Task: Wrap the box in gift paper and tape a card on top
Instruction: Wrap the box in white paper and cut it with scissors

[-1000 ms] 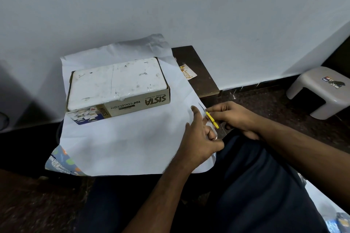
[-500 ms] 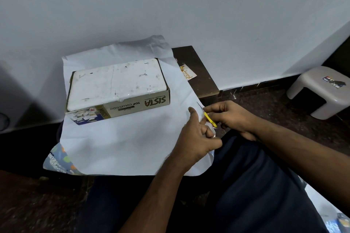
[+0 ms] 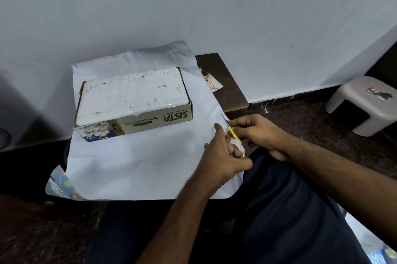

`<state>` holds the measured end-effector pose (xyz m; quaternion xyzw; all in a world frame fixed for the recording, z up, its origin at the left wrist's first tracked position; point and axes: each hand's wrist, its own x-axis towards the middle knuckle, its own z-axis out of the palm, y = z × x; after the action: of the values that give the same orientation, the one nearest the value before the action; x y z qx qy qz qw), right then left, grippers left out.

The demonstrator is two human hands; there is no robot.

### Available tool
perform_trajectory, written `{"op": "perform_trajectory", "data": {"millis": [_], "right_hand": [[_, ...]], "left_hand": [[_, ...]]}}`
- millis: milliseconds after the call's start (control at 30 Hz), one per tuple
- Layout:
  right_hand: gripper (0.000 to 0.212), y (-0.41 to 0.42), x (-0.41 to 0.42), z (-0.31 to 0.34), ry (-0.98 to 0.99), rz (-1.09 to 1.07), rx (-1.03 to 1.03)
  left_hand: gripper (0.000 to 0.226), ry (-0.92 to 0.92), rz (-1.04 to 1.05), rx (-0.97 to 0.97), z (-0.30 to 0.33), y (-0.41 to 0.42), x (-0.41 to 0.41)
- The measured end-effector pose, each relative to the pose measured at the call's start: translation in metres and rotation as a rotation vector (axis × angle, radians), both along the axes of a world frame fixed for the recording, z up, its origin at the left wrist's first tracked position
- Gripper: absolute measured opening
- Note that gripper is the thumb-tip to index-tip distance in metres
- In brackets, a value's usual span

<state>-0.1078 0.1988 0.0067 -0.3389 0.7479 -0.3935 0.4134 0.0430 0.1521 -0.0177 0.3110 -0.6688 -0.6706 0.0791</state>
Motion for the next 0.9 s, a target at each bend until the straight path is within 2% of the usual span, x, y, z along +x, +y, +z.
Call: {"op": "perform_trajectory", "data": {"millis": [100, 300, 400, 700, 900], "right_hand": [[0.018, -0.002, 0.0, 0.0, 0.006, -0.037, 0.015], [0.022, -0.002, 0.003, 0.001, -0.043, -0.02, -0.011], [0.018, -0.004, 0.002, 0.0, -0.003, -0.039, 0.021], [0.024, -0.01, 0.006, 0.001, 0.031, -0.014, -0.002], [0.017, -0.014, 0.005, -0.001, 0.002, -0.091, -0.01]], "left_hand": [[0.124, 0.012, -0.025, 0.024, 0.002, -0.001, 0.0], [0.121, 0.019, -0.02, 0.043, 0.004, -0.002, 0.001], [0.122, 0.019, -0.022, 0.041, 0.009, -0.002, 0.002], [0.106, 0.002, -0.009, -0.006, 0.019, -0.001, 0.007], [0.106, -0.002, -0.024, 0.004, 0.022, 0.001, 0.007]]}}
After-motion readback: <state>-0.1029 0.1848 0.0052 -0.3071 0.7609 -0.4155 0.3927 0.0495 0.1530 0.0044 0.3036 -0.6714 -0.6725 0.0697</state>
